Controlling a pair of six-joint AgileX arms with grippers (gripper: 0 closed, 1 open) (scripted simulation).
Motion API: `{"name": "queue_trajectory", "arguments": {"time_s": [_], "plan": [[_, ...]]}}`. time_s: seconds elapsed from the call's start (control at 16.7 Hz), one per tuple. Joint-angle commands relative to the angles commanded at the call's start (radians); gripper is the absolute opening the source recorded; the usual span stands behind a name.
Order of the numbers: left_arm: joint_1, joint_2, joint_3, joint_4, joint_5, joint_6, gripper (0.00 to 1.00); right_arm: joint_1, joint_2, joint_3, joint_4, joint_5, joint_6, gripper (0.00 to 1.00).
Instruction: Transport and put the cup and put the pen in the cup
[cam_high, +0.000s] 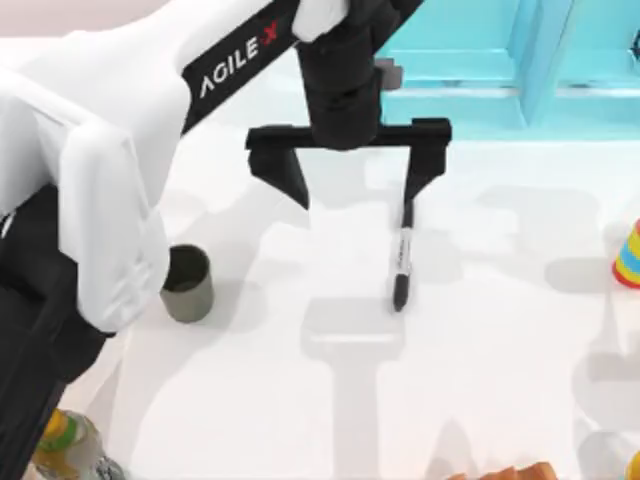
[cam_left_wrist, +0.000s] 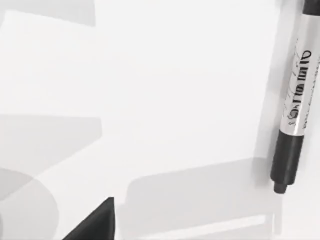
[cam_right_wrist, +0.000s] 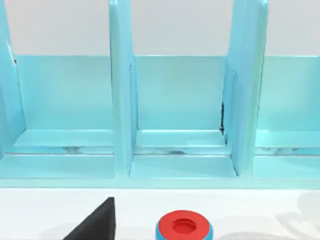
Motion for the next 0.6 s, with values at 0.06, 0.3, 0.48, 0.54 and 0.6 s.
{"name": "queue_trajectory", "arguments": {"time_s": [0.06, 0.3, 0.48, 0.54, 0.6], "plan": [[-0.016, 0.041, 0.037, 0.017, 0.016, -0.005, 1.0, 0.0, 0.0, 0.0, 0.0, 0.0, 0.0, 1.0], [-0.043, 0.102, 0.095, 0.047, 0.04, -0.012, 1.0, 0.0, 0.0, 0.0, 0.0, 0.0, 0.0, 1.0], [-0.038, 0.102, 0.091, 0.045, 0.039, -0.012, 1.0, 0.0, 0.0, 0.0, 0.0, 0.0, 0.0, 1.0], [-0.039, 0.102, 0.089, 0.048, 0.039, -0.012, 1.0, 0.0, 0.0, 0.0, 0.0, 0.0, 0.0, 1.0], [-0.04, 0.103, 0.079, 0.061, 0.039, -0.012, 1.0, 0.0, 0.0, 0.0, 0.0, 0.0, 0.0, 1.0]]}}
